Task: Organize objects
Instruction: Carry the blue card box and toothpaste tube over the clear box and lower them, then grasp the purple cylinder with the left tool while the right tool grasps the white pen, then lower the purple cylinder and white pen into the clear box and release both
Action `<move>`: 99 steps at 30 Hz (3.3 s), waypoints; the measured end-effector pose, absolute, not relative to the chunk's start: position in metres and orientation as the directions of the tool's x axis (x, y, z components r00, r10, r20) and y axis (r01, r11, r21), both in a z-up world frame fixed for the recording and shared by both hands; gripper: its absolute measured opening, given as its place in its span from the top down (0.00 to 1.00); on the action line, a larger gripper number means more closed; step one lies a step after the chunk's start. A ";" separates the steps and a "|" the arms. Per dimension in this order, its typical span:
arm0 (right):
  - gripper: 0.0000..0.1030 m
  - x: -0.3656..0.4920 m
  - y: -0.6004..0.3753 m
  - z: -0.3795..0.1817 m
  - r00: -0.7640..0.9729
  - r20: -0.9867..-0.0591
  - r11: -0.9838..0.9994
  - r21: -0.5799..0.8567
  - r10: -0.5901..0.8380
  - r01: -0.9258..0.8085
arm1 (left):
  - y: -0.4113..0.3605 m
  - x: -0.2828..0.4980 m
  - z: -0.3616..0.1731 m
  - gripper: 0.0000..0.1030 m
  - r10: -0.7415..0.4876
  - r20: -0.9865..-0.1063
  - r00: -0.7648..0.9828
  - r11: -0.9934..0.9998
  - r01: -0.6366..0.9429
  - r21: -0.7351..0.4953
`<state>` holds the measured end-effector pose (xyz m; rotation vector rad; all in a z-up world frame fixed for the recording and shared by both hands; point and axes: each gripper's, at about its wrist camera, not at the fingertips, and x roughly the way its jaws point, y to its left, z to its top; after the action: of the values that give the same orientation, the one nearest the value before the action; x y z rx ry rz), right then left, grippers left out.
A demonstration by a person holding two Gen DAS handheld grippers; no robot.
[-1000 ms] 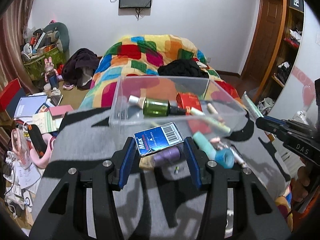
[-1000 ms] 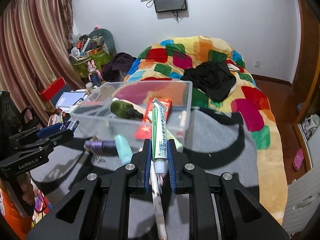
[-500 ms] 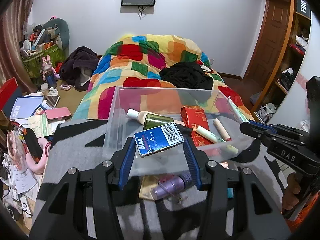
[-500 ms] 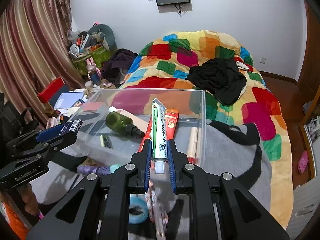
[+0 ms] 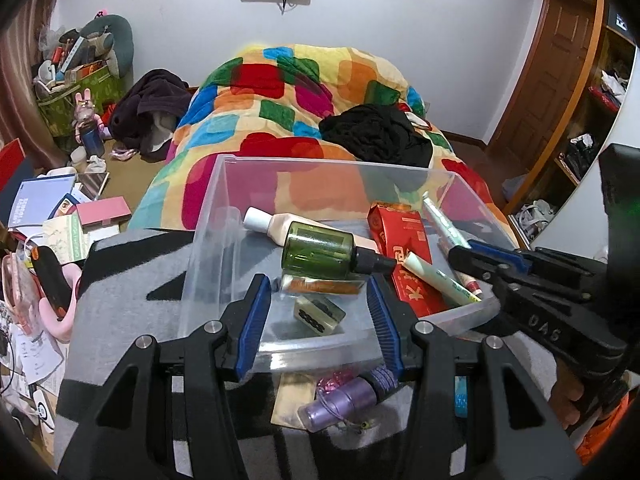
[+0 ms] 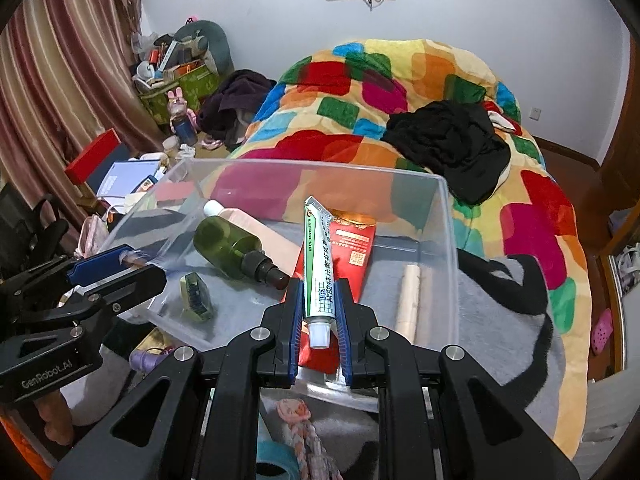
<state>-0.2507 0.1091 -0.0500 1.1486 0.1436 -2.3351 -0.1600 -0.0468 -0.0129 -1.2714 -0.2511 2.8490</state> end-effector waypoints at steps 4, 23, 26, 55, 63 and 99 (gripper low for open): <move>0.86 -0.252 0.104 -0.056 -0.488 -0.772 -0.853 0.129 -0.406 0.505 | -0.045 -0.162 -0.013 0.52 0.079 -0.741 -0.667 -0.987 0.050 -0.151; 0.61 -0.221 0.125 -0.027 -0.534 -0.730 -0.842 0.107 -0.428 0.528 | -0.044 -0.136 0.007 0.25 0.051 -0.710 -0.702 -0.992 0.050 -0.120; 0.56 -0.209 0.132 -0.021 -0.561 -0.712 -0.843 0.081 -0.422 0.531 | -0.045 -0.128 0.004 0.25 0.042 -0.717 -0.696 -0.994 0.043 -0.100; 0.83 -0.150 0.180 -0.093 -0.416 -0.814 -0.839 0.150 -0.405 0.523 | 0.008 -0.134 -0.059 0.51 0.134 -0.847 -0.515 -0.982 -0.186 -0.042; 0.88 -0.142 0.186 -0.092 -0.442 -0.802 -0.849 0.146 -0.402 0.507 | 0.006 -0.105 -0.062 0.75 0.127 -0.848 -0.515 -0.980 -0.196 -0.027; 0.88 -0.151 0.184 -0.044 -0.515 -0.706 -0.837 0.207 -0.487 0.507 | -0.006 -0.107 -0.019 0.75 0.195 -0.786 -0.587 -0.980 -0.155 -0.128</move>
<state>-0.1515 0.1836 -0.0440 1.0730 0.0336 -2.3265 -0.1066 -0.0060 -0.0187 -1.3126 -0.0678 2.6352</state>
